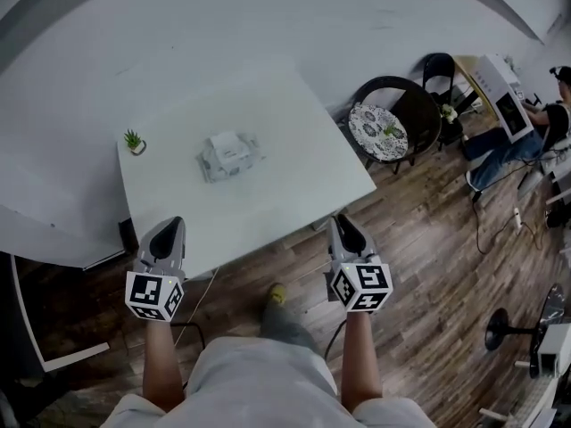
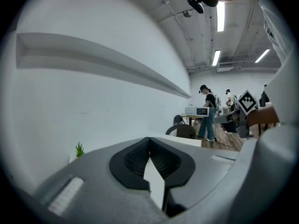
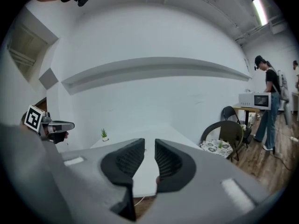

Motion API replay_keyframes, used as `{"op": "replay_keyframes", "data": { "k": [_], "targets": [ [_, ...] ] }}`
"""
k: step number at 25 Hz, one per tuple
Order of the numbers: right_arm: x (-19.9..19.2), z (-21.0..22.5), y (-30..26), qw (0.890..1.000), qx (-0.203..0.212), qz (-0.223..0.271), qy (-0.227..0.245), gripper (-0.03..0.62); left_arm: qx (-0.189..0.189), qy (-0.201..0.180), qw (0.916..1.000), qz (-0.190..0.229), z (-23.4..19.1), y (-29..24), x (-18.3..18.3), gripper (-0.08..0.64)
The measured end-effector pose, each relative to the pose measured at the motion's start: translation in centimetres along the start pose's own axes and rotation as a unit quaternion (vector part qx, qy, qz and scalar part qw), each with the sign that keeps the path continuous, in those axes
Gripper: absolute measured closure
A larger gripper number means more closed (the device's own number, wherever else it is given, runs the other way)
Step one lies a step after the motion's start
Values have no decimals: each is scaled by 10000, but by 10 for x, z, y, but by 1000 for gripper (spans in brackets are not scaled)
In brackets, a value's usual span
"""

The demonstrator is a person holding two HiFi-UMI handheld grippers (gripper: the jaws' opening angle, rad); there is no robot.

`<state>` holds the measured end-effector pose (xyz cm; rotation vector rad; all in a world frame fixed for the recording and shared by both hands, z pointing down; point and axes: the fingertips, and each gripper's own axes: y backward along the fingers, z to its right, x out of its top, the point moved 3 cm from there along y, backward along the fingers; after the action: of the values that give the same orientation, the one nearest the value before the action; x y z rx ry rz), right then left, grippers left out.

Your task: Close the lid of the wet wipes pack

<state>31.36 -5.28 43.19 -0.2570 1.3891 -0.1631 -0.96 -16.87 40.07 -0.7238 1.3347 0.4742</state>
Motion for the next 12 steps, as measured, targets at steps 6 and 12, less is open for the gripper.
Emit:
{"op": "replay_keyframes", "data": {
  "k": [6, 12],
  "targets": [
    [28, 27, -55, 9991, 415, -40, 46, 518, 415, 24, 9991, -20, -8, -41, 23, 554],
    [39, 26, -90, 9963, 850, -133, 86, 518, 494, -51, 9987, -80, -4, -60, 32, 554]
  ]
}}
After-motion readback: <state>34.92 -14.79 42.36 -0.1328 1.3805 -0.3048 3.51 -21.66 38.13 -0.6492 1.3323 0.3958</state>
